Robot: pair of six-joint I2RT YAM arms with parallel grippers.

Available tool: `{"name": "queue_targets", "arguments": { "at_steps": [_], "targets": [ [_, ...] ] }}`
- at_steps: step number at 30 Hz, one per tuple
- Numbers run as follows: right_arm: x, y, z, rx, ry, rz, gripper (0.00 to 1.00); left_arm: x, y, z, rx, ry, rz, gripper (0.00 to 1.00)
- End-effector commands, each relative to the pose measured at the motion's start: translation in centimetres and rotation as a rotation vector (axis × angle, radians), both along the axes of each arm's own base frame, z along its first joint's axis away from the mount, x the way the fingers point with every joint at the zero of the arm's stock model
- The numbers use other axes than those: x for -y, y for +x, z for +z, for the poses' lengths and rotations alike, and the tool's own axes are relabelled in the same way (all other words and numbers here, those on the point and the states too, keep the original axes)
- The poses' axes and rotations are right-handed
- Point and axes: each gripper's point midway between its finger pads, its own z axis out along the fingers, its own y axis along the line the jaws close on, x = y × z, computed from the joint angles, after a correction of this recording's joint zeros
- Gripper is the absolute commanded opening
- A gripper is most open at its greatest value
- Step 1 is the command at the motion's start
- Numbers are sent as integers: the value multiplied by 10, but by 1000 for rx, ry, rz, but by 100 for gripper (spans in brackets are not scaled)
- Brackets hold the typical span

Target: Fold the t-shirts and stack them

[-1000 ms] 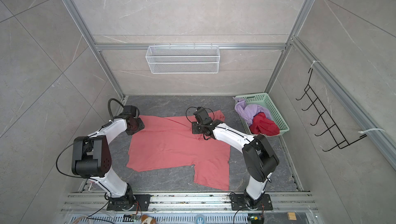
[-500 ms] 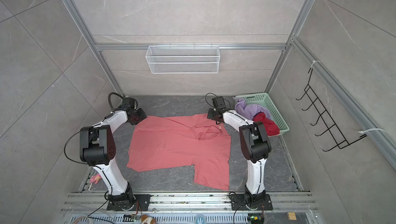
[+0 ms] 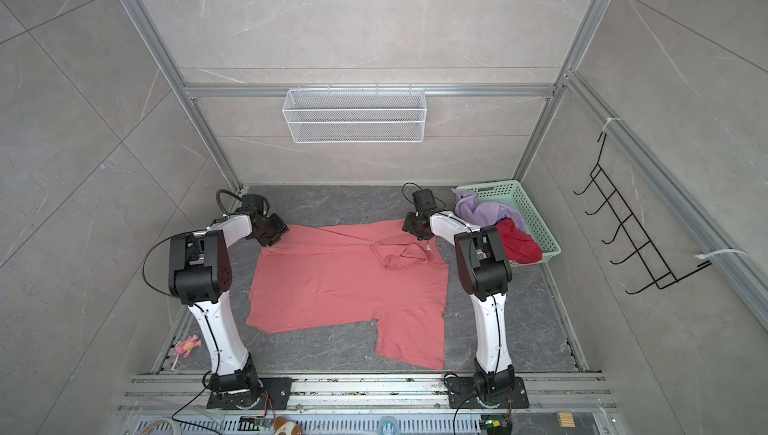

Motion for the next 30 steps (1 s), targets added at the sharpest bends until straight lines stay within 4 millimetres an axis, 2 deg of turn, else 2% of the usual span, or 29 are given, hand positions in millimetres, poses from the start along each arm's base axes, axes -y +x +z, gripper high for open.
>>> {"name": "queue_targets", "arguments": {
  "at_steps": [1,5,10,13,17,22,24,26,28,30],
  "targets": [
    [37,-27,-43,-159,-40,-95,54,-23,-10,-26,-66,-28,89,47],
    [36,-29,-50,-171,-21,-102,52,-20,-12,-38,-82,-56,100,47],
    [29,-18,-48,-162,-3,-75,52,-19,-8,-41,-78,-62,95,46],
    [26,-8,-45,-154,3,-69,52,-20,4,-35,-61,-54,75,46],
    [20,8,-39,-135,16,-65,52,-25,30,-23,-23,-50,56,46],
    [10,40,-36,-102,42,-45,52,-27,56,-16,11,-61,56,46],
    [7,49,-33,-95,44,-45,52,-28,64,-8,35,-67,52,46],
    [6,57,-21,-69,51,-40,52,-31,69,7,63,-66,51,46],
    [3,63,3,-14,58,-22,52,-35,73,34,126,-56,37,46],
    [0,65,33,39,65,15,52,-37,75,73,219,-34,4,46]
  ]
}}
